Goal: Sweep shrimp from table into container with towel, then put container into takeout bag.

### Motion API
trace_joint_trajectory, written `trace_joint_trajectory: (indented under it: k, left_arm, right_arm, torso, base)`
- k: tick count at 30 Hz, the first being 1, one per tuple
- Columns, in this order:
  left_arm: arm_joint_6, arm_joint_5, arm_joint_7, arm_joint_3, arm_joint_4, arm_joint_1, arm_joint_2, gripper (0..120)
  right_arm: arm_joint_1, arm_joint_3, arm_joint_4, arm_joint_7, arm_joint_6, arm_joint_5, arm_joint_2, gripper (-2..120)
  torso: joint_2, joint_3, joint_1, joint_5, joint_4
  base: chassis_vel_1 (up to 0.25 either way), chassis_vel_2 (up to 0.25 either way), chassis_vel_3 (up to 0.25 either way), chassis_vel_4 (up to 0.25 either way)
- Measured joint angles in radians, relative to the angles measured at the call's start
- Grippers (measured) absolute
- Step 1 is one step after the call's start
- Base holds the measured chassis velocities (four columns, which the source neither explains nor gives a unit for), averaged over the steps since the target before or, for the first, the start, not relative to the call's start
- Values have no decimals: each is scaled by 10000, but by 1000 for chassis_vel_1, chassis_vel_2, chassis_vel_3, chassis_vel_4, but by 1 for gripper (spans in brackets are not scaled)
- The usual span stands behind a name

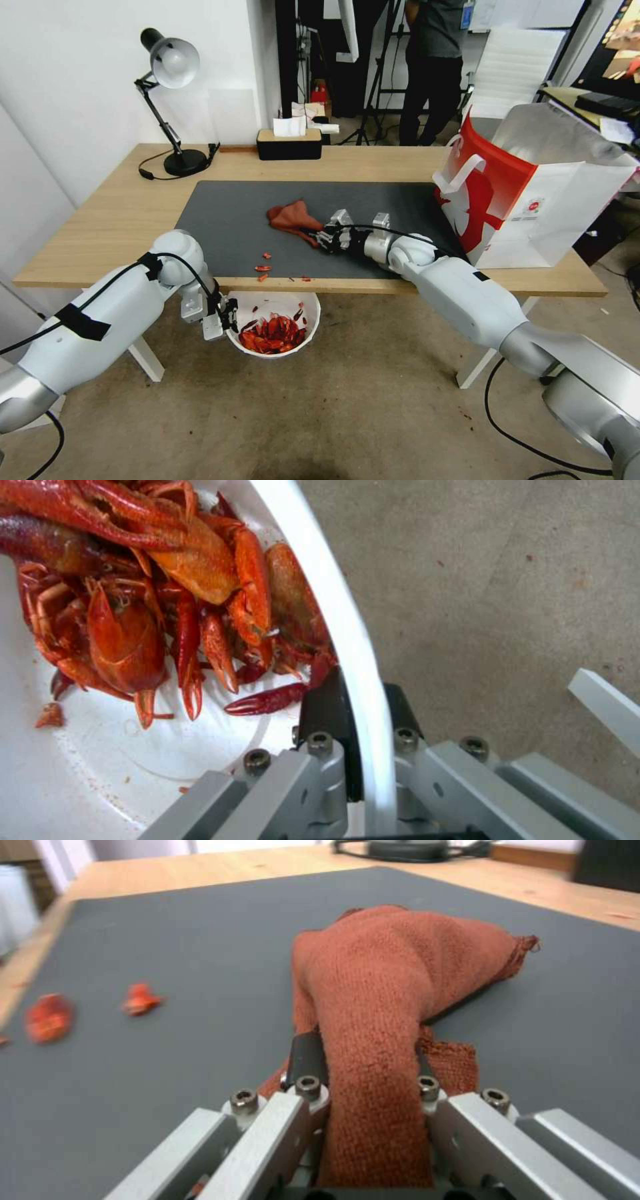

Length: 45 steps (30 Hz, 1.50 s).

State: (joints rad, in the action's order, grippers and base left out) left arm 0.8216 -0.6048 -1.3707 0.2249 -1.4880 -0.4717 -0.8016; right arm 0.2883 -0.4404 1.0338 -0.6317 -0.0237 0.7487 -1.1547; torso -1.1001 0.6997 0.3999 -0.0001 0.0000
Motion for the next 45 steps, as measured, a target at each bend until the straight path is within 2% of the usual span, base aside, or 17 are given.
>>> trace_joint_trajectory:
  k: [7,17,32,45]
  left_arm:
    - [3,23,47,-55,-11,-16,112,0]
    - [9,41,56,-58,-65,-24,125,0]
    - [11,76,55,-83,-159,-9,242,0]
    - [11,46,0,0,-334,-74,155,0]
  right_arm:
    - [82,-547,1005,-623,79,-125,416,5]
    - [256,-939,2375,-693,351,-143,942,5]
    - [1354,-916,4398,-658,487,-112,2342,5]
    - [1670,-442,4823,-334,340,-53,2316,5]
  torso:
    - [1,3,0,3,-1]
    - [1,5,0,0,2]
    - [1,4,0,0,-1]
    - [1,3,0,1,0]
  base:
    - [0,0,0,0]
    - [0,0,0,0]
    - [0,0,0,0]
    - [0,0,0,0]
